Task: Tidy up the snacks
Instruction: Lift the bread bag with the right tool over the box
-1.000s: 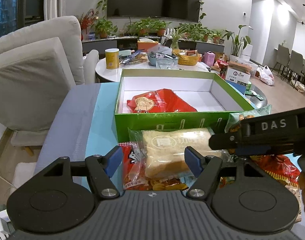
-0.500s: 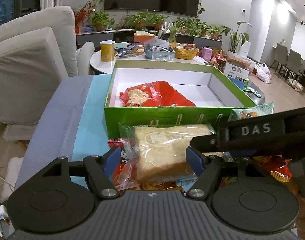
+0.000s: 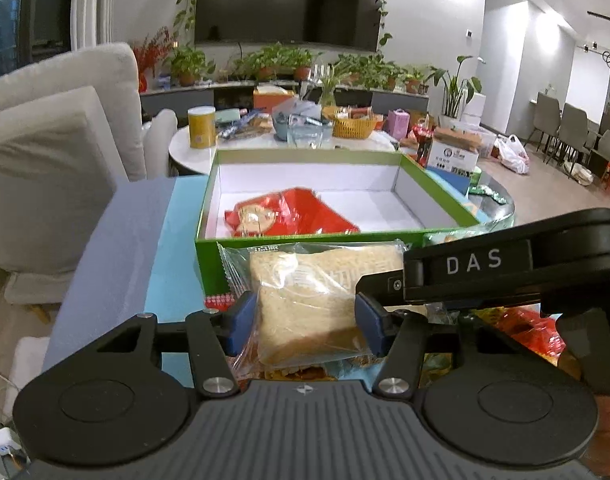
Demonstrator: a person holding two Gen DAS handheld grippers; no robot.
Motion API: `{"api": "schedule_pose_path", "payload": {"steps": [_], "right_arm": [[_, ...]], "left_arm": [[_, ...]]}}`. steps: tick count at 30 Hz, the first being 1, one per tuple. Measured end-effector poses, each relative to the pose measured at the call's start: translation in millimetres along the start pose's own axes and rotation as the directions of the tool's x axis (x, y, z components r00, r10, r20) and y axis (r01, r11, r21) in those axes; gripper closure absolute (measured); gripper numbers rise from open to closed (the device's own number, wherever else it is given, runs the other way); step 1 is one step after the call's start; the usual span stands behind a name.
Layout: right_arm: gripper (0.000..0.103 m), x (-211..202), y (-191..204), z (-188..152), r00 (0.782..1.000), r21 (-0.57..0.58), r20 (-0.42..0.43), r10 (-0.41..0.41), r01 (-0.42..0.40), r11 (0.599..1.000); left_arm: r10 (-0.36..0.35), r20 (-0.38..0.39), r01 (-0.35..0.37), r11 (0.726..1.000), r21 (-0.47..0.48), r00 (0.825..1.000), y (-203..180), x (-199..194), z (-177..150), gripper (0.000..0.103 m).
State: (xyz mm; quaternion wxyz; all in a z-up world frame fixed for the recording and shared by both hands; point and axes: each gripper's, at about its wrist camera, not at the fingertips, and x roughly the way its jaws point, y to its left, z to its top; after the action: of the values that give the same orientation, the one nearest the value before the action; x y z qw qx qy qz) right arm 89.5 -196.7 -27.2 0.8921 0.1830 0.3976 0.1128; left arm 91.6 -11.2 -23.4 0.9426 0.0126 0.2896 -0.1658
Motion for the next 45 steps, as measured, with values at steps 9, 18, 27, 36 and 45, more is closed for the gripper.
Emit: {"api": "schedule_pose_path", "payload": {"steps": [9,18,27,36,45], "right_arm": [[0.060,-32,12,5,0.997,-0.030,0.078,0.026,-0.023,0.999],[0.060,-63,19,22,0.986,-0.056,0.158,0.046,-0.037,0.998],[0.060,-80,21,41,0.972,-0.084,0.233,0.033,-0.014,0.996],[0.060,-75,11,51,0.969,-0.083,0.246,0.009,0.012,0.996],[0.060,-63,5,64,0.970,-0.059,0.241,-0.017,0.033,0.998]], "left_arm": [[0.003,0.081,-0.005,1.000,0.016,0.997,-7,-34,12,0.052],[-0.007,0.163,-0.002,0.998,0.055,0.987,-21,-56,41,0.052],[-0.005,0.230,-0.021,0.994,0.109,0.973,-38,-59,66,0.052],[-0.004,0.251,-0.033,0.990,0.140,0.968,-48,-43,80,0.052],[-0.006,0.244,-0.033,0.987,0.154,0.970,-50,-25,88,0.052]]}}
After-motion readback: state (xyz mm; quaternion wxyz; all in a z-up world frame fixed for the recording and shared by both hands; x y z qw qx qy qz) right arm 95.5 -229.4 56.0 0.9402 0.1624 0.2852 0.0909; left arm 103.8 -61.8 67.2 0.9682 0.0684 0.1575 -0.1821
